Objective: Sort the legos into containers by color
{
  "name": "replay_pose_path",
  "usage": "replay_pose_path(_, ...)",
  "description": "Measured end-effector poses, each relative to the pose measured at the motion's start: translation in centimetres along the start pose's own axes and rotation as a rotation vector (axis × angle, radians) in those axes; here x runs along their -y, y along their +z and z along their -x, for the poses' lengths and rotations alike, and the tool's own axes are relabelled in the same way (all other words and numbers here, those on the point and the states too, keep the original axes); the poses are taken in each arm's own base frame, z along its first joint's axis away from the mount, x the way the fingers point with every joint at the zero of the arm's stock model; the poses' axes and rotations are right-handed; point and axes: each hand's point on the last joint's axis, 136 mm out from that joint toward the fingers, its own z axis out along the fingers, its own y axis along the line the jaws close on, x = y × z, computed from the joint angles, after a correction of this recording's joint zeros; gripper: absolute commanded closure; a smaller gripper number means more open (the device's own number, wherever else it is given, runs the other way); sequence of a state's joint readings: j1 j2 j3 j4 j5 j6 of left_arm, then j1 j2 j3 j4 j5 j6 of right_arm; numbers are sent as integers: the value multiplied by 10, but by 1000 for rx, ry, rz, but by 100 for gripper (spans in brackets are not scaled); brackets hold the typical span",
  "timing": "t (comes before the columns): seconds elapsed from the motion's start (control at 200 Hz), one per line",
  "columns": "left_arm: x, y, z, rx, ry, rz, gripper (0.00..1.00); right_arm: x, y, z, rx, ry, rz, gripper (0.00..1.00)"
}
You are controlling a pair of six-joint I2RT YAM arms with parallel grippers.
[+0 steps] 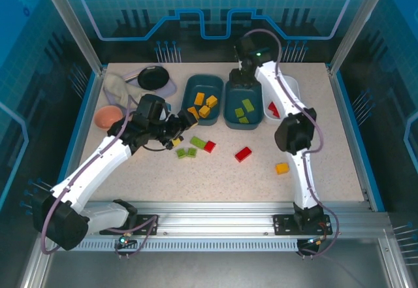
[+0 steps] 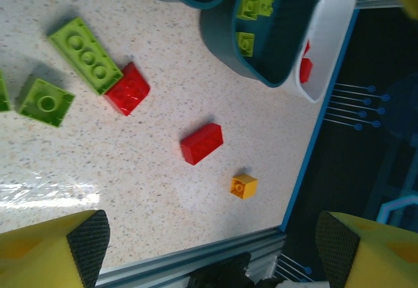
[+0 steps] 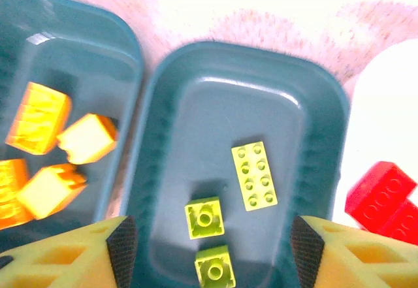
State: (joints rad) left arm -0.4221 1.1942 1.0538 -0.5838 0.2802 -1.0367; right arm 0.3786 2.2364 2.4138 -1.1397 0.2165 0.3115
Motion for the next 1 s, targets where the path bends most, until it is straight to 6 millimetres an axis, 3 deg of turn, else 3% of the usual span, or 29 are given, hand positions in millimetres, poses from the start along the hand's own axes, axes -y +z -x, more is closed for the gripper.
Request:
replay_pose_path(0.085,-1,-3,3,18,12,21,15,-1,-46,-2,71,-1,35,35)
replay_pose_path(0.16,0,-8,8,46,24,35,15,-5,-78,-22,100,-15,62,35)
replay_pose_path(0.295,-4,-22,12,107,45,59,14,-15,-96,-83,66,-60,106,35)
replay_pose_path(0.485,-16,-47,7,172,58,51,15,-36,-77,-183,-87,-163,158,25)
replay_pose_path(0.635,-53,-42,-8,146,31,111,15,-79,-63,-244,-191,-338,239,19)
replay_pose_path(0.7,-73,-38,-15,127,16,149,15,-95,-53,-255,-212,-405,258,11)
replay_pose_path(0.795,-92,-37,-24,112,-4,182,15,-113,-30,-266,-251,-488,261,8)
replay_pose_path(1.0,-103,-44,-31,119,-16,182,15,-140,25,-267,-310,-634,218,11)
